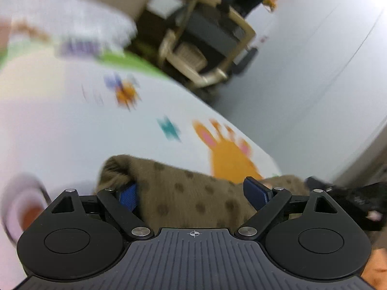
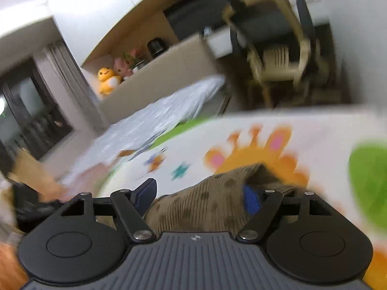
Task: Fold clothes
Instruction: 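Fold the hem up toward the collar with both grippers and release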
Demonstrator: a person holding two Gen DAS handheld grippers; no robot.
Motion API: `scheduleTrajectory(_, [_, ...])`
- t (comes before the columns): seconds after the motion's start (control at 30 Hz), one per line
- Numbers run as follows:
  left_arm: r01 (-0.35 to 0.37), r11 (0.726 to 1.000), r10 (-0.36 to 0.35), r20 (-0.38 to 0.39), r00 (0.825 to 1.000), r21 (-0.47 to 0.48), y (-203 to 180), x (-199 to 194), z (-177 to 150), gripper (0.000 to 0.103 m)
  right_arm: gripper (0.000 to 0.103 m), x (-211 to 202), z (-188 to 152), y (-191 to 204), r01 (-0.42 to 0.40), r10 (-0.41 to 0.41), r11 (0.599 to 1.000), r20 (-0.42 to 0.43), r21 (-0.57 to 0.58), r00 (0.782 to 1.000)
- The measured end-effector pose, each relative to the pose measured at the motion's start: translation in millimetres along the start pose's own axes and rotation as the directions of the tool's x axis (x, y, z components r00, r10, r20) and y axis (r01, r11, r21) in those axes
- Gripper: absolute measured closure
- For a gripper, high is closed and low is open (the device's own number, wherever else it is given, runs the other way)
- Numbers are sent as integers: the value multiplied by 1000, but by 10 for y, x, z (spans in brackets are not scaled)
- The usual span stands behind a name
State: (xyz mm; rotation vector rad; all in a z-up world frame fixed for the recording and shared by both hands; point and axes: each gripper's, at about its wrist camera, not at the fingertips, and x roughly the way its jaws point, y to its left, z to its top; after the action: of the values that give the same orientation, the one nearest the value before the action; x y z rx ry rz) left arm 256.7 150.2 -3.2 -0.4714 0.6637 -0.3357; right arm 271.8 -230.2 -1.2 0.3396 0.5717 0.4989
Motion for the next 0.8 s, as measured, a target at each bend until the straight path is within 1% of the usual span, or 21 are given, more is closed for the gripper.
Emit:
scheduleTrajectory(0.07, [-45, 999, 45, 2, 999, 21, 29, 22, 66, 10, 27, 38, 22, -47, 93, -93, 995, -15, -30, 996])
scheduleTrajectory(0.1, [-49, 999, 49, -8, 999, 21, 57, 9, 77, 10, 26, 35, 21, -70, 143, -144, 988, -14, -51, 989])
scheduleTrajectory(0.17, [-65, 997, 65, -5, 998, 38, 66, -67, 53, 10, 18, -44, -19, -117, 231, -230, 968, 24, -100, 973])
scheduleTrajectory(0.2, [-69, 996, 69, 3, 998, 49, 54, -109, 32, 10, 17, -106, -55, -152, 258, -255, 959, 40, -115, 966])
scheduleTrajectory(0.23, [-44, 998, 44, -1, 999, 54, 30, -126, 2, 9, 17, -149, -90, -192, 257, -254, 960, 39, -115, 966])
scheduleTrajectory(0.3, [7, 998, -6, -10, 1000, 64, -19, -157, -61, 8, 17, -175, -203, -277, 188, -190, 979, -19, -76, 982])
scheduleTrajectory(0.37, [54, 998, -52, -65, 997, 40, -54, -81, -160, 8, 17, -146, -369, -327, 121, -124, 992, -88, -36, 988])
scheduleTrajectory(0.4, [55, 998, -52, -88, 995, 25, -67, -31, -228, 8, 19, -123, -468, -308, 97, -100, 995, -115, -29, 988])
scheduleTrajectory(0.43, [45, 999, -43, -109, 993, 19, -84, 28, -304, 8, 29, -99, -567, -290, 73, -76, 997, -141, -21, 987])
scheduleTrajectory(0.47, [36, 999, -33, -114, 993, 26, -99, 43, -353, 8, 36, -84, -653, -256, 51, -53, 999, -160, -20, 986])
scheduleTrajectory(0.5, [27, 999, -23, -119, 993, 33, -113, 59, -403, 8, 39, -95, -715, -178, 32, -39, 999, -161, -44, 986])
scheduleTrajectory(0.53, [18, 999, -13, -124, 992, 40, -127, 72, -451, 8, 48, -130, -768, -71, 15, -28, 996, -156, -84, 987])
scheduleTrajectory(0.57, [18, 999, -13, -126, 992, 41, -134, 48, -466, 8, 60, -171, -807, 35, -7, -12, 993, -158, -120, 987])
scheduleTrajectory(0.63, [26, 999, -22, -133, 991, 29, -137, -13, -488, 9, 68, -248, -873, 193, -42, 16, 987, -166, -154, 986])
scheduleTrajectory(0.67, [33, 999, -30, -137, 990, 18, -134, -51, -497, 11, 72, -294, -907, 251, -46, 18, 985, -166, -165, 986])
scheduleTrajectory(0.73, [31, 999, -30, -141, 989, 11, -140, -146, -531, 24, 77, -382, -930, 288, -43, 14, 984, -166, -176, 986])
scheduleTrajectory(0.8, [32, 999, -31, -154, 988, 7, -143, -226, -588, 30, 78, -477, -950, 250, -38, 6, 984, -179, -173, 984])
